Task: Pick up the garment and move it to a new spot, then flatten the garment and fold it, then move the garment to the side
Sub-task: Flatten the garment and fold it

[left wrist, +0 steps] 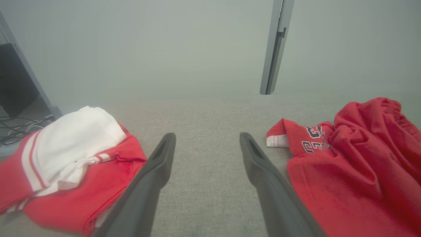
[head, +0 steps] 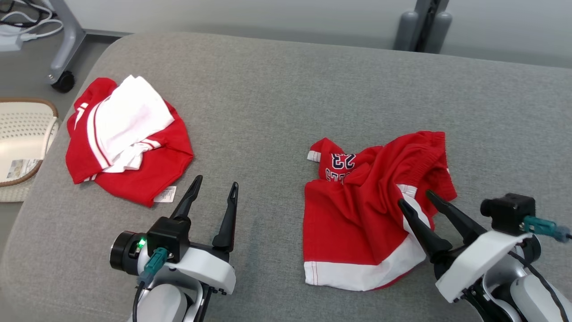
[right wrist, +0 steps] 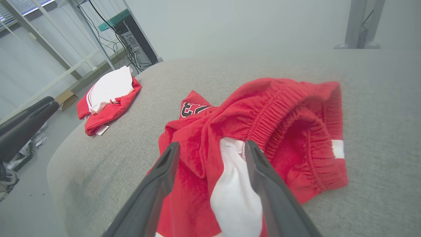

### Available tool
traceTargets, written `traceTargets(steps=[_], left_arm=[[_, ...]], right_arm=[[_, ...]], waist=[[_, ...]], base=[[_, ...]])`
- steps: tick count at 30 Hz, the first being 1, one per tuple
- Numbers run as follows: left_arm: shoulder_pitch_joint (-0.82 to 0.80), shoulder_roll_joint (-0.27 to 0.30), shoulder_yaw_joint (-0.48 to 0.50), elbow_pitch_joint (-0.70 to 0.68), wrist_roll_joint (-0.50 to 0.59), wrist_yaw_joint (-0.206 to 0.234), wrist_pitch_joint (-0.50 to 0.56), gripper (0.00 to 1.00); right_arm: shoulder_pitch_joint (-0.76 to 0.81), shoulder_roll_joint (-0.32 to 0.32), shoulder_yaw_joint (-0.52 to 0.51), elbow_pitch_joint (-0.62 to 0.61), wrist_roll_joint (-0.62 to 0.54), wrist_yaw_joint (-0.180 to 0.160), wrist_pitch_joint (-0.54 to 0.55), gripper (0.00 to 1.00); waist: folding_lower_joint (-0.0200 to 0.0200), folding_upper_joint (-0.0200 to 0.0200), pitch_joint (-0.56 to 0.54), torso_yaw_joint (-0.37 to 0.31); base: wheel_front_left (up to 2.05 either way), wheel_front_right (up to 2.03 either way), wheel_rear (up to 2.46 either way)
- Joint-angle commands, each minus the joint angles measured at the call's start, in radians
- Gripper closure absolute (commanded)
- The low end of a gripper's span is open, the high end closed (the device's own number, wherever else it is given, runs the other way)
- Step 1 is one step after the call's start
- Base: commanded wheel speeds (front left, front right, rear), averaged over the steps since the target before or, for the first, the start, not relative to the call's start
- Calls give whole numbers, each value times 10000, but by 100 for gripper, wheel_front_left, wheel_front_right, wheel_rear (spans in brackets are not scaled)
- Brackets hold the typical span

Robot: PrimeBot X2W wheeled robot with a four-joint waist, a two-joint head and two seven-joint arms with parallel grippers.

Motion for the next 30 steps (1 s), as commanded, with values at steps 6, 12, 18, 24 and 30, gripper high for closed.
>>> traceTargets(steps=[6,12,18,24,30], left_arm=[[197,362,184,-305,-81,245,164,0],[399,626,470,-576,-164,488,213,0],[708,849,758,-931,-230,757,154,0],[1422,1049,900,-1395,-259,1110,166,0],[2320,1145,997,-1785,-356,1426,164,0]], right_arm=[[1287,55,-1163,-921,-91,18,-1524,0],[1747,612,-2485,-857,-1123,17,-2791,0],[1900,968,-3224,-767,-2136,18,-3130,0],[2475,1318,-3707,-583,-3154,17,-3269,0],[3342,1789,-4048,-567,-3758,17,-3344,0]], waist=[[0,-1,-412,-921],[0,-1,-708,-1324],[0,-1,-1022,-1471],[0,-1,-1438,-1440],[0,-1,-1885,-1399]], base=[[0,0,0],[0,0,0],[0,0,0],[0,0,0],[0,0,0]])
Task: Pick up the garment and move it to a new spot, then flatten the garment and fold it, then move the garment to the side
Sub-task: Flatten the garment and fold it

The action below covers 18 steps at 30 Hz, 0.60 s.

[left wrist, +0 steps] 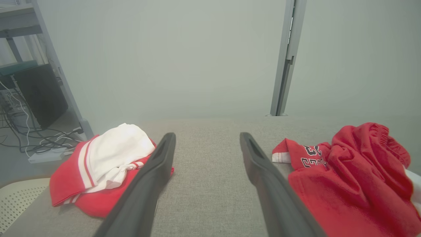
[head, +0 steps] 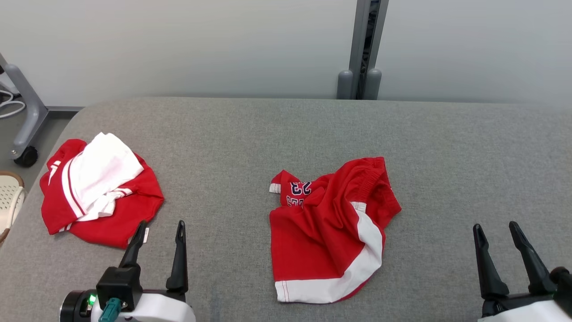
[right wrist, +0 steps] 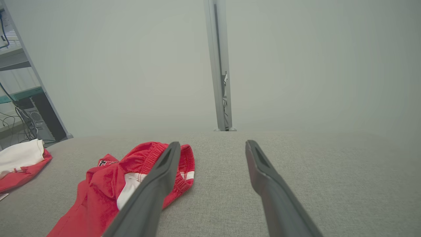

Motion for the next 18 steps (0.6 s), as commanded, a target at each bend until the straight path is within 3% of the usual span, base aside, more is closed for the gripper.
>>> traceTargets(steps=[1,8,18], left_arm=[[135,68,19,-48,-44,41,-20,0],[695,280,-133,-308,-65,-14,108,0],[420,359,-361,-371,42,-117,286,0]], right_arm=[[141,18,-80,17,-99,17,-76,0],[789,354,-337,-49,-200,17,-102,0],[755,350,-282,-38,-79,17,-108,0]], waist=[[0,0,-143,8],[0,0,-412,12],[0,0,-389,168]], base=[[0,0,0],[0,0,0],[0,0,0]])
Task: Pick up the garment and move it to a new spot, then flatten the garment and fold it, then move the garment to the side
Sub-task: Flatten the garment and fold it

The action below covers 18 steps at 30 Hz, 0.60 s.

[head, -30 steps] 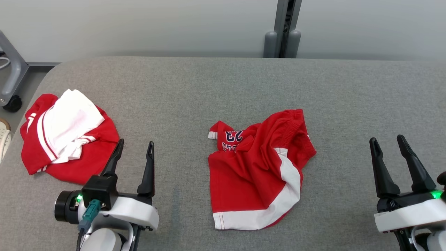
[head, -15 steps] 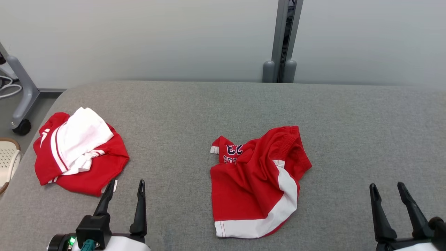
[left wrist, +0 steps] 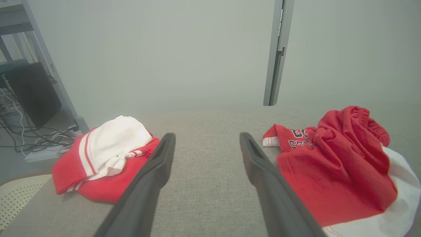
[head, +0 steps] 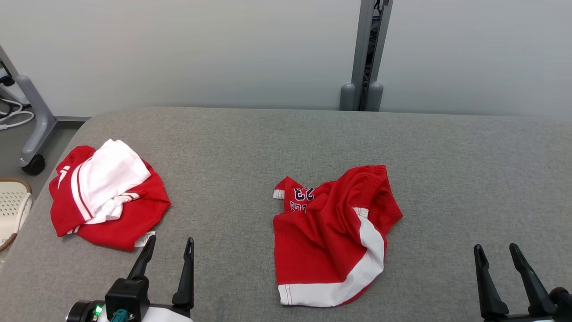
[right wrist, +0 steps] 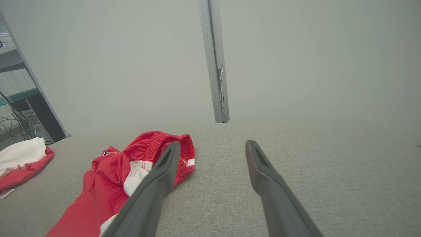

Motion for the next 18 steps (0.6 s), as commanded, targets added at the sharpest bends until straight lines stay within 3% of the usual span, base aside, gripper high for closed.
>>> traceTargets(steps=[1,10,18], left_arm=[[-236,11,-44,-15,63,-62,41,0],[-677,-164,-277,92,80,-205,-4,0],[-1189,-582,-556,355,35,-410,-203,0]], right_arm=[[-46,-107,1,25,62,19,-76,0],[-403,-683,347,262,513,19,368,0],[-1446,-2084,1451,889,1553,19,1169,0]], waist=[[0,0,36,92],[0,0,385,574],[0,0,1162,1658]], base=[[0,0,0],[0,0,0],[0,0,0]])
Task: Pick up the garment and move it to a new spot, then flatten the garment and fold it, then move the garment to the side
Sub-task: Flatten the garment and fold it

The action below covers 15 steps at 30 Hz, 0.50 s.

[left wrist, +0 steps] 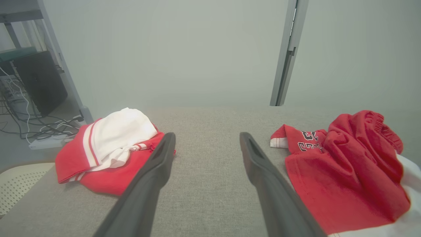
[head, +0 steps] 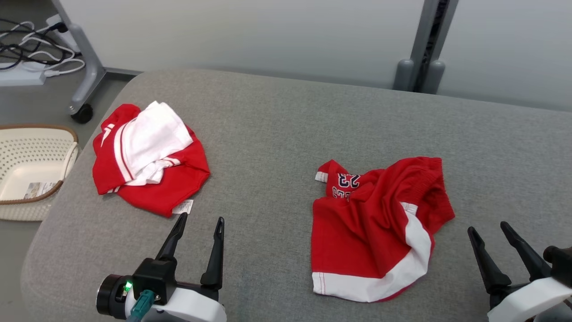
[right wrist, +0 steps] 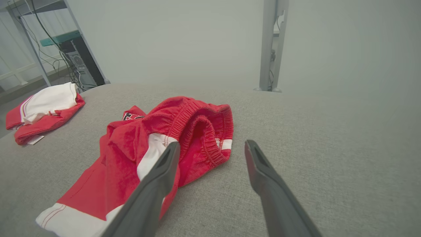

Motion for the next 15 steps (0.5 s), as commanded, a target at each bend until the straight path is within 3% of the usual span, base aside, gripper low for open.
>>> traceTargets(steps=[1,8,15], left_arm=[[-222,-43,-10,78,-24,-59,-95,0],[-644,-531,-161,515,-67,-300,-314,0],[-908,-889,-131,863,20,-506,-450,0]], right_arm=[[-257,-242,136,104,211,11,120,0],[-1171,-1240,1084,491,1249,11,580,0],[-1811,-1948,1772,833,2225,11,1015,0]], waist=[[-1,0,450,523],[-1,0,1126,1452],[-1,0,1469,1899]], base=[[0,0,0],[0,0,0],[0,0,0]])
